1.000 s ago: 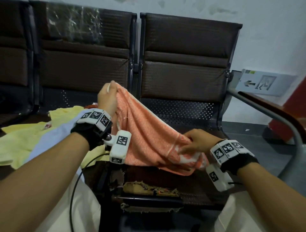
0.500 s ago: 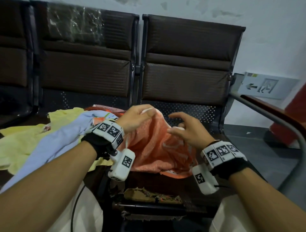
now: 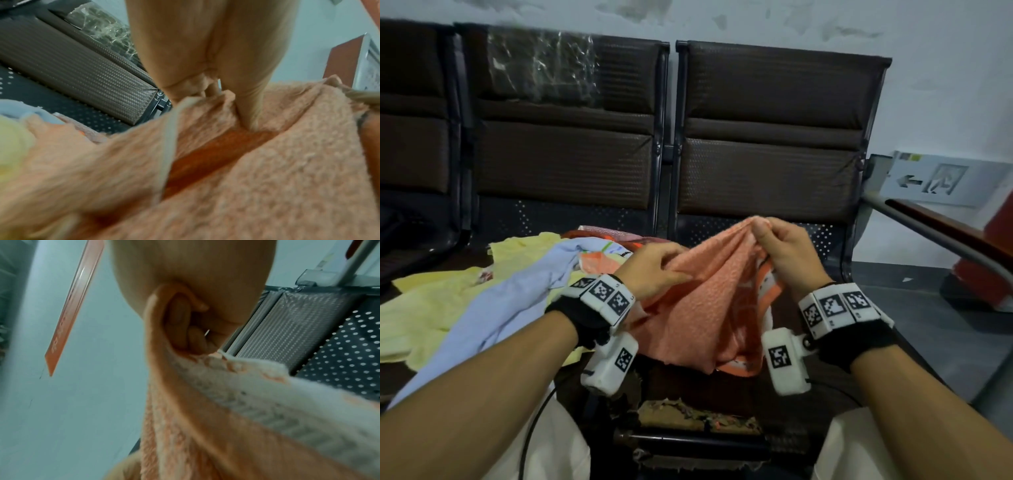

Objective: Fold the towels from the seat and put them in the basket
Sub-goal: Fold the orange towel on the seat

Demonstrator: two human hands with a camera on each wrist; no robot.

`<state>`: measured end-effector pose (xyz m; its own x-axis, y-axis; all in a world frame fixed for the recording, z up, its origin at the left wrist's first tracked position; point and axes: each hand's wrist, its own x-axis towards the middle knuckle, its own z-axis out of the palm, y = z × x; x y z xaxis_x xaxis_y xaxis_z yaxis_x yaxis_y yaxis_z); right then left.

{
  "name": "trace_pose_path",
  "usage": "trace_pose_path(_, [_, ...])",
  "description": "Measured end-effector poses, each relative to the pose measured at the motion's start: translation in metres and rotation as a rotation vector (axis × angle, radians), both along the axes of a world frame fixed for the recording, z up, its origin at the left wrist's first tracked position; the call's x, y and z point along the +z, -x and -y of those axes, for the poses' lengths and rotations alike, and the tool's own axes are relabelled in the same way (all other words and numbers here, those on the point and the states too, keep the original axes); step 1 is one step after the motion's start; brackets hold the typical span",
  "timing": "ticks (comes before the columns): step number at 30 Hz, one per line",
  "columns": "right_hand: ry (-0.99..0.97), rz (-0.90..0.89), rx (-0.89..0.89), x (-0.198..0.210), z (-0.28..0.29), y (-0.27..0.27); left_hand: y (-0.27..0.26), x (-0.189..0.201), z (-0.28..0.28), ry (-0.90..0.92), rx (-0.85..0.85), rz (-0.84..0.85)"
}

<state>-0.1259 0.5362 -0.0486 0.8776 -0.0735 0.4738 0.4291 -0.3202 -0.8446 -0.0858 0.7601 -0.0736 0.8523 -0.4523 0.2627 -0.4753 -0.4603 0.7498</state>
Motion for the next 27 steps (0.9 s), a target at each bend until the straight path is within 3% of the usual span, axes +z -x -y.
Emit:
trace_pose_path(6, [-0.168,0.092,-0.319,0.006,0.036,-0.001,-0.004,-0.006,-0.017,-0.203,0.125,0.041])
trace_pose_path(11, [0.217,0.025,-0.401,-0.004,0.039,0.009,0.003,0.01,-0.009,-0.089,0.074,0.027])
trace_pose_path(14, [0.348,-0.017,-0.308,-0.01,0.028,0.013,0.013,0.022,0.005,0.023,-0.049,-0.061])
trace_pose_path(19, [0.269,-0.12,0.033,-0.016,0.006,0.013,0.03,0.03,0.021,0.203,-0.212,-0.214])
trace_pose_path(23, [0.381,-0.172,0.268,-0.018,-0.005,0.013,0.031,0.031,0.021,0.165,-0.233,-0.252])
trace_pose_path(27, [0.484,-0.206,0.312,-0.019,-0.015,0.009,0.028,0.031,0.015,0.121,-0.237,-0.237])
